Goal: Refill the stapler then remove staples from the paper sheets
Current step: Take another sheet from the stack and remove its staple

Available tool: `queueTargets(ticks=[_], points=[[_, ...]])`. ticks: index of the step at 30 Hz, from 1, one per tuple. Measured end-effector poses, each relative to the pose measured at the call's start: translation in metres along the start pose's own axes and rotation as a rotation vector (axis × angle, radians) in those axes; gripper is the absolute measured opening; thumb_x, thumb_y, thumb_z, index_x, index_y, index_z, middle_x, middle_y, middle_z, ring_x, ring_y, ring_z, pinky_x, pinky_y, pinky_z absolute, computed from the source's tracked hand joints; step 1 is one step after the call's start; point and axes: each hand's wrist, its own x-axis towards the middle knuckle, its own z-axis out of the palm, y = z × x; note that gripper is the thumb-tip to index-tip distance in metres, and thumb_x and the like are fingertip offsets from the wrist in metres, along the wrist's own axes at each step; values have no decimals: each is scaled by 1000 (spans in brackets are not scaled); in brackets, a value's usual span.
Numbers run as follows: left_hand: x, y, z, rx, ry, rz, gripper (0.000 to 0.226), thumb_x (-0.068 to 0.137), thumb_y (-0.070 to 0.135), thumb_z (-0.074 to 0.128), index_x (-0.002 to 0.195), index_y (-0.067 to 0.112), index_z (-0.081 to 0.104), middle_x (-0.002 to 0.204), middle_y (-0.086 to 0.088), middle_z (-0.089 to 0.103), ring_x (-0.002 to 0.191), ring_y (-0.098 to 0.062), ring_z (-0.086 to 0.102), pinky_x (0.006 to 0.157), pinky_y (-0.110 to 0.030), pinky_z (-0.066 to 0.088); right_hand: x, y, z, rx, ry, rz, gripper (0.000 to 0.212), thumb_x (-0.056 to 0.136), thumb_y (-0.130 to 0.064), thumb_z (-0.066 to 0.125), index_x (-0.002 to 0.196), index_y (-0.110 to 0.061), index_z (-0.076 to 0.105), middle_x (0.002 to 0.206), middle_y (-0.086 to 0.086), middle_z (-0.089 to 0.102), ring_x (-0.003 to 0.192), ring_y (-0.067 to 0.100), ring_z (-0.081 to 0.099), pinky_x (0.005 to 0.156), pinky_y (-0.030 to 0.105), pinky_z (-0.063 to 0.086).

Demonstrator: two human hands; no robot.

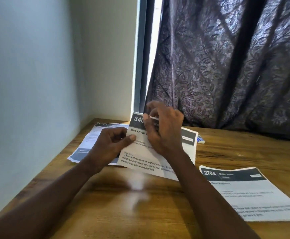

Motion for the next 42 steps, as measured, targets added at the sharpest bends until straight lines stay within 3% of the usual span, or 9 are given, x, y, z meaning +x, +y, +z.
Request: queueTargets(ticks=[7, 12, 17, 21, 27, 31, 34, 38, 42], points=[[-7, 27, 60, -170, 11, 119, 19, 86, 16, 66, 102, 6, 73, 92, -8, 80, 80, -23, 78, 61, -28, 62, -45, 50, -121, -138, 270, 258, 62, 98, -47, 53, 152, -21, 37, 145, 6, 50, 134, 19, 45, 114, 49, 34], [-19, 34, 135, -320, 33, 80, 13, 86, 14, 69, 98, 9, 74, 79, -2, 79, 61, -11, 72, 48, -18, 49, -91, 84, -212, 265, 119, 540, 61, 101, -41, 58, 154, -29, 31, 113, -10, 61, 102, -2, 62, 89, 18, 52], [-21, 46, 184, -376, 49, 53, 11, 81, 28, 74, 90, 25, 80, 93, -12, 80, 81, -31, 77, 76, -56, 54, -122, 112, -256, 340, -67, 779, 39, 94, -43, 60, 130, -27, 56, 121, 5, 68, 111, 24, 66, 92, 36, 53], [-21, 61, 204, -416, 110, 83, 13, 82, 28, 72, 92, 20, 75, 86, -4, 80, 73, -18, 77, 49, -23, 52, -152, 122, -257, 212, -263, 766, 19, 101, -24, 60, 119, -22, 67, 110, -6, 71, 105, 14, 67, 85, 23, 53], [-23, 69, 228, -599, -29, -94, 12, 84, 29, 70, 90, 24, 78, 97, -7, 80, 87, -23, 76, 73, -42, 61, -157, 127, -259, 356, -174, 787, 33, 102, -47, 53, 111, -20, 70, 105, 2, 75, 103, 21, 70, 93, 40, 55], [-34, 56, 238, -278, -85, -277, 20, 86, 18, 76, 103, 7, 72, 96, -13, 80, 82, -29, 78, 61, -34, 61, -160, 136, -265, 691, 166, 952, 50, 105, -55, 32, 115, -22, 68, 109, 9, 76, 112, 35, 67, 98, 46, 52], [-41, 42, 233, 3, -53, -328, 37, 84, 14, 82, 115, 15, 61, 87, -6, 81, 79, -25, 79, 71, -47, 63, -157, 135, -271, 844, 353, 988, 66, 101, -64, 26, 123, -14, 64, 115, 16, 73, 108, 35, 68, 95, 48, 52], [-48, 32, 222, 368, -87, -137, 76, 77, 18, 87, 135, 32, 39, 81, 4, 78, 72, -7, 75, 68, -31, 62, -154, 135, -270, 735, 438, 1052, 62, 104, -60, 26, 121, -15, 65, 114, 14, 71, 108, 29, 66, 95, 43, 52], [-59, 38, 220, 812, -187, 3, 67, 81, 58, 75, 136, 33, 45, 106, 14, 76, 81, 1, 65, 62, -18, 43, -157, 129, -264, 435, 367, 987, 36, 103, -45, 50, 107, -17, 72, 107, 0, 73, 105, 13, 66, 85, 31, 49]])
